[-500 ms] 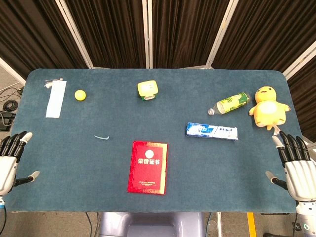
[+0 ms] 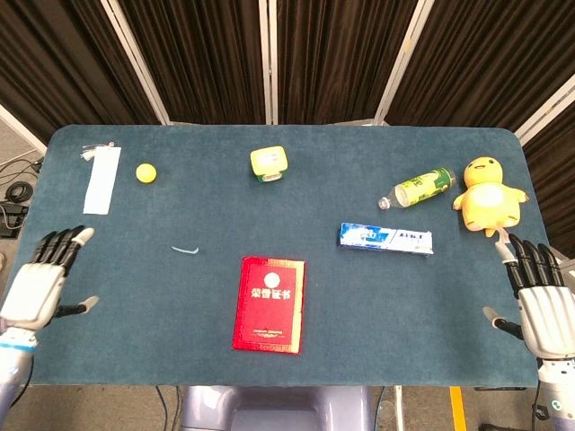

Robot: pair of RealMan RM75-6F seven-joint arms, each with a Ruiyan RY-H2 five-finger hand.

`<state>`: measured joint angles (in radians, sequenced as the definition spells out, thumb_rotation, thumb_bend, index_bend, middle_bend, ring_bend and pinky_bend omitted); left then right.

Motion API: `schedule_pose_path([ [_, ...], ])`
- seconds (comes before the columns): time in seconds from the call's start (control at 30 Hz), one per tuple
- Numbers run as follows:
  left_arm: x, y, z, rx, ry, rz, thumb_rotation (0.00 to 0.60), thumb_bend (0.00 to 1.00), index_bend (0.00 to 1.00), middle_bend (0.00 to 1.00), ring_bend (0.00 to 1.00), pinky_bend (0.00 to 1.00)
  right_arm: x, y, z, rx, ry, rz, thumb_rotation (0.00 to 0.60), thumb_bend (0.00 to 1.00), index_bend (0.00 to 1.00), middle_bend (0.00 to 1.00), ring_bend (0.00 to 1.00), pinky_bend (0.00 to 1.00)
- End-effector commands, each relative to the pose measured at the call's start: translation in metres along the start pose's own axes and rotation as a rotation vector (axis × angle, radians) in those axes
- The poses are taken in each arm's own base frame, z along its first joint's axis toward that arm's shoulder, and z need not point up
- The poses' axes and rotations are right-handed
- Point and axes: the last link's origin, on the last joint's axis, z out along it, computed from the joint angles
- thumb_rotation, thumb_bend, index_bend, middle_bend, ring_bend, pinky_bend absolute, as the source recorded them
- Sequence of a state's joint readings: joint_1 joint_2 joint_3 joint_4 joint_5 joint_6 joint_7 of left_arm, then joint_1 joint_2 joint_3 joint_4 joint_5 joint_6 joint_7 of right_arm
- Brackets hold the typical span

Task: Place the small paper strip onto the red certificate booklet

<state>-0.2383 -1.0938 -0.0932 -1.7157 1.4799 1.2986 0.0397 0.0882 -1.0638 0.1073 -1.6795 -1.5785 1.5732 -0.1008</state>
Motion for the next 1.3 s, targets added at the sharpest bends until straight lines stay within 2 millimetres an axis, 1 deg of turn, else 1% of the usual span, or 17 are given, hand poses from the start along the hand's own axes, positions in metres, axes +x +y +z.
schedule_pose_path([
  [0.03, -0.011, 0.009, 0.040, -0.038, -0.031, 0.012, 0.600, 0.00, 0.06, 0.00, 0.00, 0.00, -0.001, 0.002, 0.003, -0.011, -0.003, 0.000, 0.600, 0.00, 0.00, 0.00, 0.00, 0.00],
  [0.1, -0.018, 0.016, 0.059, -0.071, -0.051, 0.033, 0.600, 0.03, 0.14, 0.00, 0.00, 0.00, -0.003, 0.004, 0.004, -0.026, -0.007, -0.002, 0.600, 0.00, 0.00, 0.00, 0.00, 0.00],
  [0.17, -0.026, 0.022, 0.078, -0.088, -0.073, 0.057, 0.600, 0.10, 0.20, 0.00, 0.00, 0.00, -0.005, 0.007, 0.006, -0.040, -0.016, -0.005, 0.600, 0.00, 0.00, 0.00, 0.00, 0.00],
  [0.2, -0.030, 0.024, 0.085, -0.091, -0.081, 0.063, 0.600, 0.14, 0.22, 0.00, 0.00, 0.00, -0.006, 0.008, 0.007, -0.045, -0.020, -0.008, 0.600, 0.00, 0.00, 0.00, 0.00, 0.00],
  [0.27, -0.037, 0.028, 0.099, -0.094, -0.099, 0.070, 0.600, 0.18, 0.24, 0.00, 0.00, 0.00, -0.009, 0.010, 0.009, -0.054, -0.027, -0.014, 0.600, 0.00, 0.00, 0.00, 0.00, 0.00],
  [0.3, -0.042, 0.031, 0.109, -0.096, -0.112, 0.078, 0.600, 0.20, 0.26, 0.00, 0.00, 0.00, -0.010, 0.011, 0.010, -0.062, -0.033, -0.018, 0.600, 0.00, 0.00, 0.00, 0.00, 0.00],
  [0.37, -0.049, 0.032, 0.120, -0.096, -0.124, 0.095, 0.600, 0.22, 0.28, 0.00, 0.00, 0.00, -0.012, 0.013, 0.012, -0.070, -0.041, -0.020, 0.600, 0.00, 0.00, 0.00, 0.00, 0.00],
  [0.43, -0.065, 0.033, 0.132, -0.096, -0.161, 0.114, 0.600, 0.24, 0.30, 0.00, 0.00, 0.00, -0.015, 0.015, 0.014, -0.081, -0.049, -0.021, 0.600, 0.00, 0.00, 0.00, 0.00, 0.00],
  [0.5, -0.079, 0.034, 0.139, -0.092, -0.193, 0.113, 0.600, 0.29, 0.31, 0.00, 0.00, 0.00, -0.016, 0.018, 0.015, -0.092, -0.052, -0.027, 0.600, 0.00, 0.00, 0.00, 0.00, 0.00],
  [0.53, -0.083, 0.034, 0.141, -0.091, -0.199, 0.113, 0.600, 0.30, 0.33, 0.00, 0.00, 0.00, -0.016, 0.019, 0.016, -0.094, -0.054, -0.027, 0.600, 0.00, 0.00, 0.00, 0.00, 0.00],
  [0.67, -0.097, 0.036, 0.147, -0.098, -0.207, 0.107, 0.600, 0.36, 0.43, 0.00, 0.00, 0.00, -0.017, 0.022, 0.017, -0.106, -0.057, -0.029, 0.600, 0.00, 0.00, 0.00, 0.00, 0.00],
  [0.9, -0.115, 0.035, 0.152, -0.092, -0.238, 0.104, 0.600, 0.42, 0.43, 0.00, 0.00, 0.00, -0.018, 0.025, 0.018, -0.116, -0.057, -0.023, 0.600, 0.00, 0.00, 0.00, 0.00, 0.00],
  [1.3, -0.130, 0.037, 0.159, -0.077, -0.268, 0.112, 0.600, 0.43, 0.45, 0.00, 0.00, 0.00, -0.020, 0.028, 0.018, -0.125, -0.066, -0.020, 0.600, 0.00, 0.00, 0.00, 0.00, 0.00],
])
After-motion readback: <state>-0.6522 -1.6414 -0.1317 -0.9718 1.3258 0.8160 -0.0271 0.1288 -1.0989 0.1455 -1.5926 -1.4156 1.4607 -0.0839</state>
